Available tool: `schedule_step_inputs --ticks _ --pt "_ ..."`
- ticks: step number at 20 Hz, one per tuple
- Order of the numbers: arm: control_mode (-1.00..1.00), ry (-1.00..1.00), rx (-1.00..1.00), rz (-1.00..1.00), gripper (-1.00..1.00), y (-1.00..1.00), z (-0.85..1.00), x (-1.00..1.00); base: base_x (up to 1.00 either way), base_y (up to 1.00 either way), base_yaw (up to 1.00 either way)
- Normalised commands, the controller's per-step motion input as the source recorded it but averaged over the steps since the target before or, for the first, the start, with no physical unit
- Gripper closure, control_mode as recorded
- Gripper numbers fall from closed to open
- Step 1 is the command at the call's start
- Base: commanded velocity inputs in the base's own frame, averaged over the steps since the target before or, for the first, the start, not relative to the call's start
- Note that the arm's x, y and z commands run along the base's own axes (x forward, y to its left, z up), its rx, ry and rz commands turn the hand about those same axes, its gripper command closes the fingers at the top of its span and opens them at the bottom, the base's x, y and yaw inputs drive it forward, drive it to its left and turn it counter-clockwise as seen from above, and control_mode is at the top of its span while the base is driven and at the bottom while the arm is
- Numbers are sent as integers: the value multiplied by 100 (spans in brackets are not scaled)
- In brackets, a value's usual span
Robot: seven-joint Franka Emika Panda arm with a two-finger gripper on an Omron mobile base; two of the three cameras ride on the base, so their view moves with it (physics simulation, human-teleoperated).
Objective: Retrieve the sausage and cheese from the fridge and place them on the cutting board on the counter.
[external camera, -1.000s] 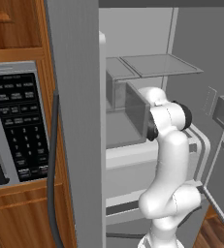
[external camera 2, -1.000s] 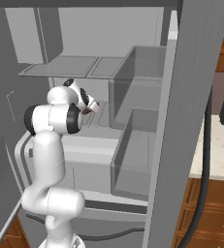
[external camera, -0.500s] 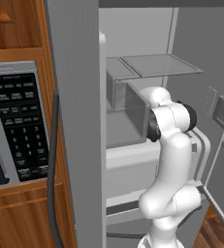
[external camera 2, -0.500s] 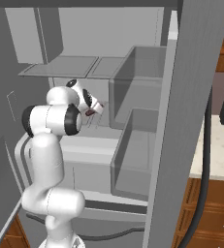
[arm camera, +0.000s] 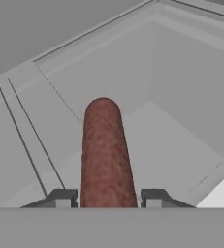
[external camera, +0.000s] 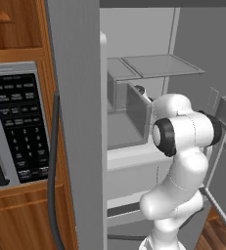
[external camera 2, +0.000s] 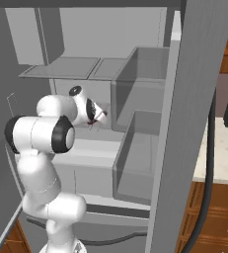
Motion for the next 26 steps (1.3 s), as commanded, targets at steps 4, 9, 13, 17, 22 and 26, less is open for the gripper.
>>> schedule_step_inputs --ticks 4,9,13,17,22,26 --pt "-100 0 9 -1 100 -33 49 -93 0 0 0" --pt "-100 0 8 0 100 -28 64 -92 0 0 0" --pt "-100 0 1 0 100 -12 96 -80 0 0 0" --pt "-100 0 0 0 100 -10 87 -96 0 0 0" --pt "-100 0 0 3 100 -11 46 -100 0 0 0" --pt "-100 0 -1 19 100 0 31 -100 0 0 0"
